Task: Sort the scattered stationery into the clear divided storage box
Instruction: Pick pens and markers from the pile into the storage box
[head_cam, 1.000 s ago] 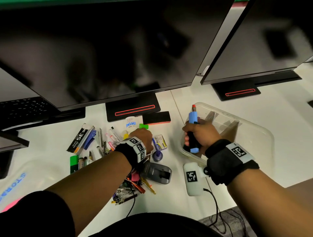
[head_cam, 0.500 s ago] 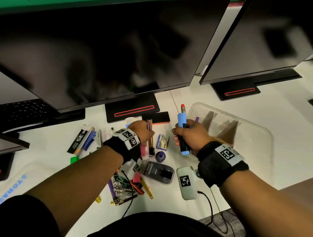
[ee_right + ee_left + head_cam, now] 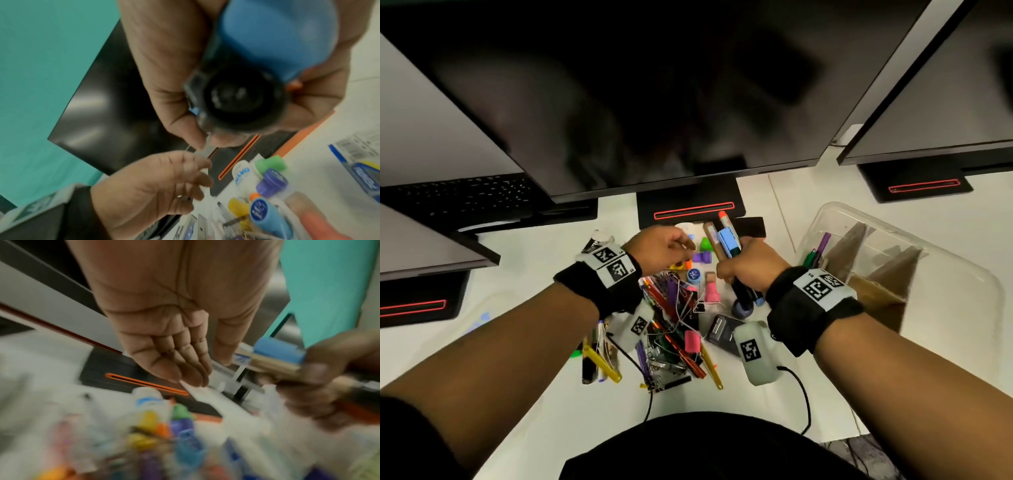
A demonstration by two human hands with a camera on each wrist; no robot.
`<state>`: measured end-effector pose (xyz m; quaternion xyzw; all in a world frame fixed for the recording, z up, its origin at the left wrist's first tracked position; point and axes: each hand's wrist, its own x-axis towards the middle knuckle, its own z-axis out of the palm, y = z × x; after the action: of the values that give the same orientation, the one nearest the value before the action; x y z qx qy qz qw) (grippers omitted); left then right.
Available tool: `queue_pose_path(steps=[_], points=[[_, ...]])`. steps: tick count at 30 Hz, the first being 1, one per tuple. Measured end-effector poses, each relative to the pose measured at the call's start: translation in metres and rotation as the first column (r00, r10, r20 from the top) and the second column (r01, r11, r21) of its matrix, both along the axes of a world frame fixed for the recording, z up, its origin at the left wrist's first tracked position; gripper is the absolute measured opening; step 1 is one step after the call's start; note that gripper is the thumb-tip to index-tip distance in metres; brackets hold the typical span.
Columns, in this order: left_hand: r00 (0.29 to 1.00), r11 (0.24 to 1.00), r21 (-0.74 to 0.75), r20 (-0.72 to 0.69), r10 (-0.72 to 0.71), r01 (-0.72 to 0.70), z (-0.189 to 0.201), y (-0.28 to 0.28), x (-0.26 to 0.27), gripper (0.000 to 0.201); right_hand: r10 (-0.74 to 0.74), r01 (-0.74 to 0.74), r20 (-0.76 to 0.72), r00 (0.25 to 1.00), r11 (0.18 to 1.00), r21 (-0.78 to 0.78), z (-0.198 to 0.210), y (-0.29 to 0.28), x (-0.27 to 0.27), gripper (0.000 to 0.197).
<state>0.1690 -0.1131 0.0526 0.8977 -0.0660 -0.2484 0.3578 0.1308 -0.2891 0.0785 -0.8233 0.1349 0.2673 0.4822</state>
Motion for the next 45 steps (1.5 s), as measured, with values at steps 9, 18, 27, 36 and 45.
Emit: queue_pose_path(steps=[9, 18, 27, 36, 45], points=[[0.948, 0.836, 0.505, 0.101, -0.301, 0.212, -0.04, 0.046, 0.018, 0.048, -0.13, 0.132, -0.051, 0.99, 0.991, 0.028, -0.024, 0.019, -0.003, 0.019], [0.8, 0.591, 0.703, 0.05, -0.598, 0.397, -0.059, 0.038, 0.015, 0.039, -0.178, 0.181, -0.046, 0.983, 0.979, 0.092, -0.025, 0.008, -0.013, 0.02], [0.789, 0.549, 0.699, -0.035, -0.613, 0.457, -0.061, 0.045, 0.016, 0.036, -0.173, 0.18, -0.071, 0.982, 0.978, 0.109, -0.033, 0.011, -0.012, 0.019], [0.839, 0.633, 0.642, -0.031, -0.543, 0.433, -0.05, 0.051, 0.012, 0.02, -0.137, 0.146, -0.081, 0.987, 0.981, 0.124, -0.027, 0.022, -0.008, 0.012], [0.829, 0.6, 0.678, -0.026, -0.559, 0.425, -0.02, 0.059, 0.006, 0.03, -0.105, 0.114, -0.065, 0.992, 0.982, 0.151, -0.02, 0.032, -0.007, 0.006]])
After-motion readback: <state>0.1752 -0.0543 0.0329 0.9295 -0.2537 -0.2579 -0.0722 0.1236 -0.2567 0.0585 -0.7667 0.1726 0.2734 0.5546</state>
